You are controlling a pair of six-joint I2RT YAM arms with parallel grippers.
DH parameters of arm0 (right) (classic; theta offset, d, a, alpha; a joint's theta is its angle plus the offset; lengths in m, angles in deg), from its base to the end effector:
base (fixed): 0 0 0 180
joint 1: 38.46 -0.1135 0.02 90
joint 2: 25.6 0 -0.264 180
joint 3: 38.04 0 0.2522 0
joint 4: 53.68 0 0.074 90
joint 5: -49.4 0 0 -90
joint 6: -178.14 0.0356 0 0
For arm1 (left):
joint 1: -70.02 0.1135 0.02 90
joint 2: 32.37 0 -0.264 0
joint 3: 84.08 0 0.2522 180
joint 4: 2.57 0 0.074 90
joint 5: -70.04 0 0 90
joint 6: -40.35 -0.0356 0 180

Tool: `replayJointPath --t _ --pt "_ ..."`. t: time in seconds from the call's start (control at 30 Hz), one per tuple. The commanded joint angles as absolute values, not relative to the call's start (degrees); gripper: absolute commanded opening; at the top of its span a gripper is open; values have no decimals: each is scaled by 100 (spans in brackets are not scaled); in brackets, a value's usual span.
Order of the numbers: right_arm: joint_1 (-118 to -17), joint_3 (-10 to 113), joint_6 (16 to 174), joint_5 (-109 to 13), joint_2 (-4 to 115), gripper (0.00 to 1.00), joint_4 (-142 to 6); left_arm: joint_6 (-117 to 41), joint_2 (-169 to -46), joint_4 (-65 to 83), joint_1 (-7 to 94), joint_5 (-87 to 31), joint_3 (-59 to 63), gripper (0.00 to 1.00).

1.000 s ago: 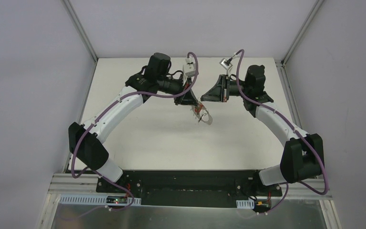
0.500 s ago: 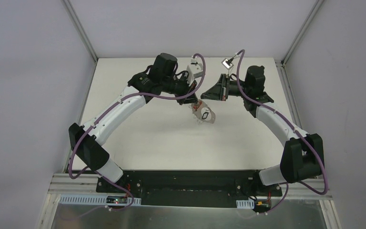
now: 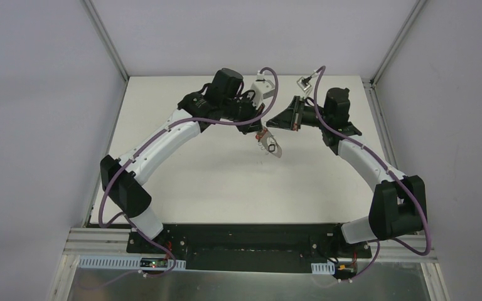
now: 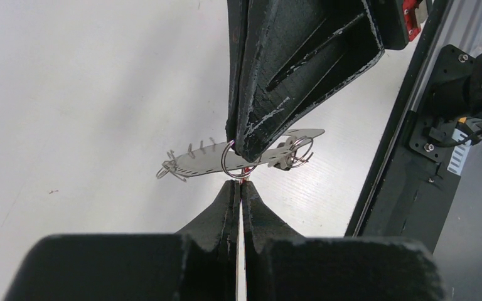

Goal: Put the keys on the keyring

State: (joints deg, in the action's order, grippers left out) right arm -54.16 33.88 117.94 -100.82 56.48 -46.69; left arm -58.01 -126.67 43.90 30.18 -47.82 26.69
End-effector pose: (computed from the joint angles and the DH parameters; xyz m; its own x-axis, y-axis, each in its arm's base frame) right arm 0.3030 0.1173 0.3254 -0.5276 0.1081 -0.8426 -0.8141 0.2189 0.5379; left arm 0.2757 -0.2517 0.3955 -0.2523 0.3779 -0.8908 0.9236 0.3685 -0.1053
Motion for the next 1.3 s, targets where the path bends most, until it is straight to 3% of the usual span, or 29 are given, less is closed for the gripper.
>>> replayJointPath --t 0.0,1.27 --pt "-5336 3376 12113 -9903 5617 0 -4334 -5644 -12783 4582 2920 -4442 2953 0" --pt "-5076 3005 12619 -9339 5661 0 -4134 -4991 -13340 4501 2599 -4339 3271 0"
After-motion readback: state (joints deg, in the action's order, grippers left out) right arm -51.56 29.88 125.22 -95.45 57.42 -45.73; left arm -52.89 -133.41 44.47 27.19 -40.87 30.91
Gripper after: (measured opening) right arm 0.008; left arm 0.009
